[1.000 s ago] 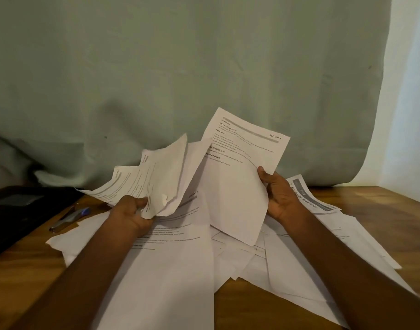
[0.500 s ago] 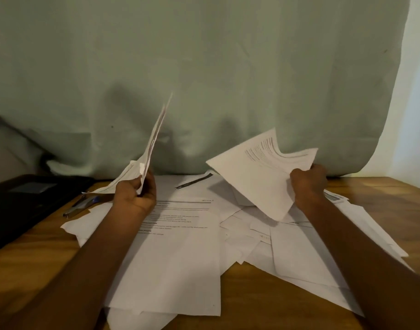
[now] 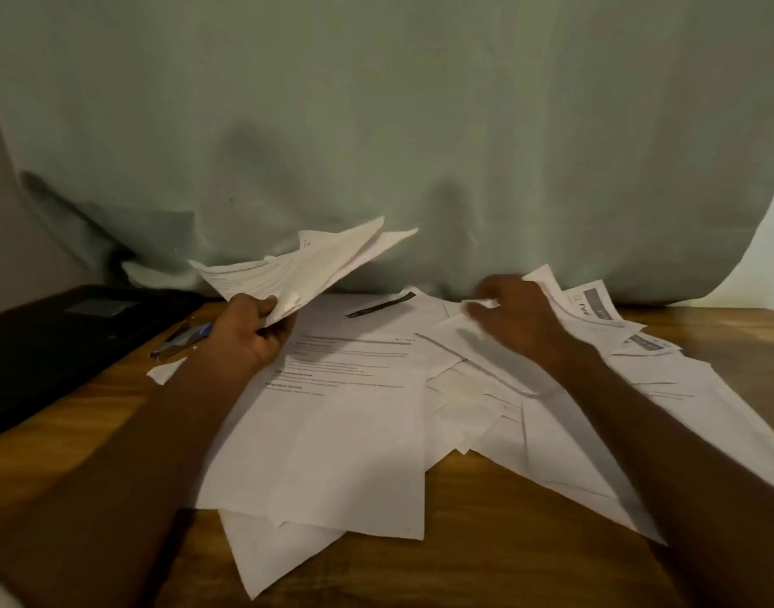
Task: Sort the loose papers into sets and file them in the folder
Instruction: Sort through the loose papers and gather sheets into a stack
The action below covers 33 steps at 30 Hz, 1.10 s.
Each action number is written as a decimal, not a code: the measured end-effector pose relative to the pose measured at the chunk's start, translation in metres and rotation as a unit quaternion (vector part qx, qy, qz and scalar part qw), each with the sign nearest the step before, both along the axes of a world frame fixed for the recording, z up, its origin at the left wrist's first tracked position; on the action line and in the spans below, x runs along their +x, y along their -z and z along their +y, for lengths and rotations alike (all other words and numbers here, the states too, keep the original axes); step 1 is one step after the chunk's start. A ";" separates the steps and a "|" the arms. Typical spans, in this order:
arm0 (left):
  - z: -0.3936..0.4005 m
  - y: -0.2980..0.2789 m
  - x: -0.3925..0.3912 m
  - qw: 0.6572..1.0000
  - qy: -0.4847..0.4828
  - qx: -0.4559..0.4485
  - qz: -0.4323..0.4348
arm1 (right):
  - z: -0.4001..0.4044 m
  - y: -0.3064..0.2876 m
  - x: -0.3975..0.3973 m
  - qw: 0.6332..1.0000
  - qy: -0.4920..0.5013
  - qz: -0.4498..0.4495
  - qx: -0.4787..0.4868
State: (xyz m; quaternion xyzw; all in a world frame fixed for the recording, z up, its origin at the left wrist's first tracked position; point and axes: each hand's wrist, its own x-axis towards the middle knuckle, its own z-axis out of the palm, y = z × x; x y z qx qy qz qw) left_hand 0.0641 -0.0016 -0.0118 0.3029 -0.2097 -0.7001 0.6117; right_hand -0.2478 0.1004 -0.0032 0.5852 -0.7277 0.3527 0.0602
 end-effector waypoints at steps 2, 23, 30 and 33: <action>-0.002 0.001 0.010 0.999 0.021 -0.005 -0.029 | 0.007 0.003 0.046 0.980 -0.175 -0.051 0.078; -0.030 0.011 0.041 0.998 0.060 -0.022 0.008 | -0.020 0.021 0.092 0.990 -0.113 -0.079 0.040; -0.017 0.009 0.028 0.996 0.066 0.007 -0.051 | -0.005 -0.005 0.018 0.978 0.099 -0.165 -0.083; -0.022 0.009 0.036 0.997 0.039 0.021 -0.065 | 0.001 0.005 -0.012 0.984 0.157 -0.075 -0.034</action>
